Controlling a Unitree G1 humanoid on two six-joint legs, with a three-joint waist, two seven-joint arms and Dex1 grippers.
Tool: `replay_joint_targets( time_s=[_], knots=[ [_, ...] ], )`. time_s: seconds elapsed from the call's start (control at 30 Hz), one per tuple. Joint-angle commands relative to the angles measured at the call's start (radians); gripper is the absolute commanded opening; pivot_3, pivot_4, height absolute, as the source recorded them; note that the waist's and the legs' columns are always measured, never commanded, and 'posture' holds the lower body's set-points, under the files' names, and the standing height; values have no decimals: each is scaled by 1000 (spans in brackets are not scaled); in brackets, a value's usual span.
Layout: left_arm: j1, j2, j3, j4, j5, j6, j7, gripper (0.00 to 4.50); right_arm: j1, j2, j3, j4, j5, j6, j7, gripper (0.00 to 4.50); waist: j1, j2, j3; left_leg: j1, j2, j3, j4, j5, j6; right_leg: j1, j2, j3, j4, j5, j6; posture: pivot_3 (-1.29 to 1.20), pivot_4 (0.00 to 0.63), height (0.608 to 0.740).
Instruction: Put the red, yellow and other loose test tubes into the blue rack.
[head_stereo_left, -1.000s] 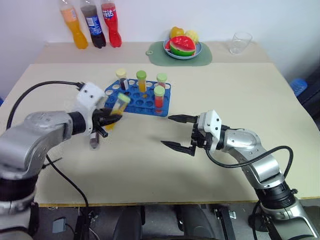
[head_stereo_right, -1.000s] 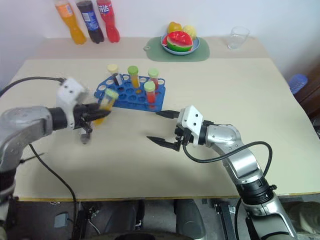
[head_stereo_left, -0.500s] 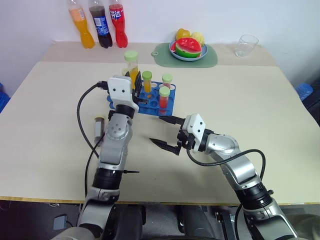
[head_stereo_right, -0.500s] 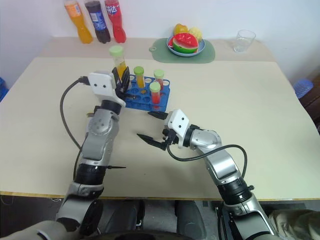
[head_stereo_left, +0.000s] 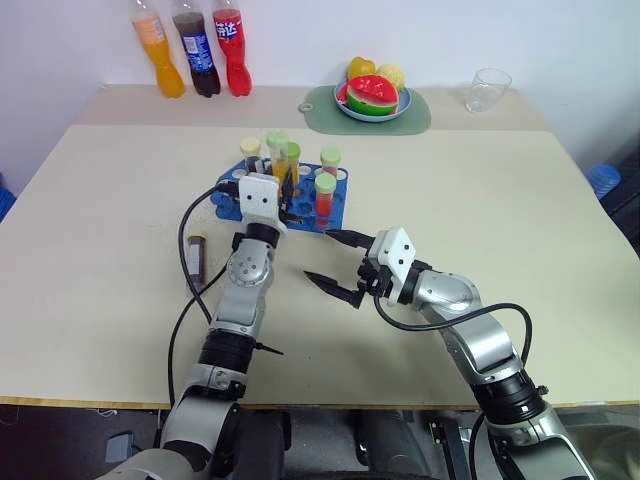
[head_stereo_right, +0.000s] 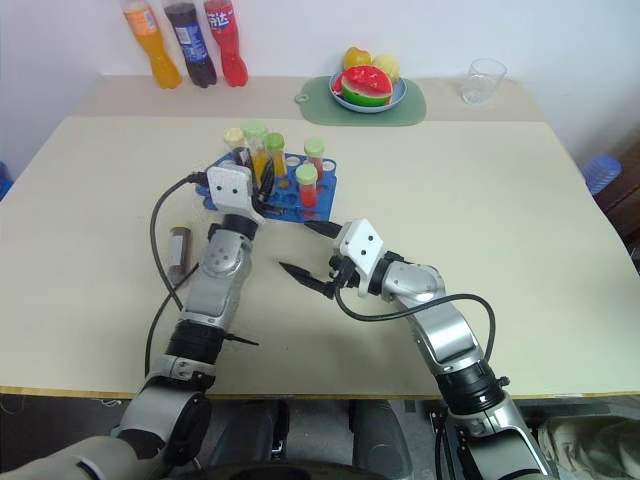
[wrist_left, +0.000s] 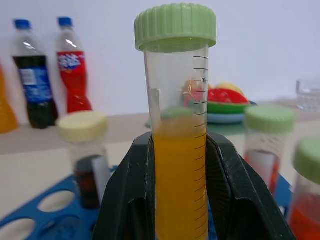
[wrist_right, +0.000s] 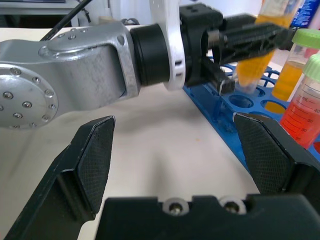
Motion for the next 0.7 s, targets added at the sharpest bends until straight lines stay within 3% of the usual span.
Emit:
replay_joint_targets(
  time_s=[0.03,0.67,0.7],
  knots=[
    [-1,-3,-14,5,16,36,-6,774,-12,5,-14,-37,4,-9,-3,4192,0,0,0,0,0,0,0,0,0,0,0,0,0,0,0,0,150,734],
    [-51,-17,30,203,-38,-155,-51,774,-31,18,-9,-21,0,-15,2,4192,1,0,0,2,0,0,0,0,0,2,0,0,0,0,0,0,150,734],
    [-46,-19,33,192,-57,-156,-71,1826,-31,18,-9,-22,0,-15,2,4192,1,0,0,2,0,0,0,0,0,2,0,0,0,0,0,0,150,734]
  ],
)
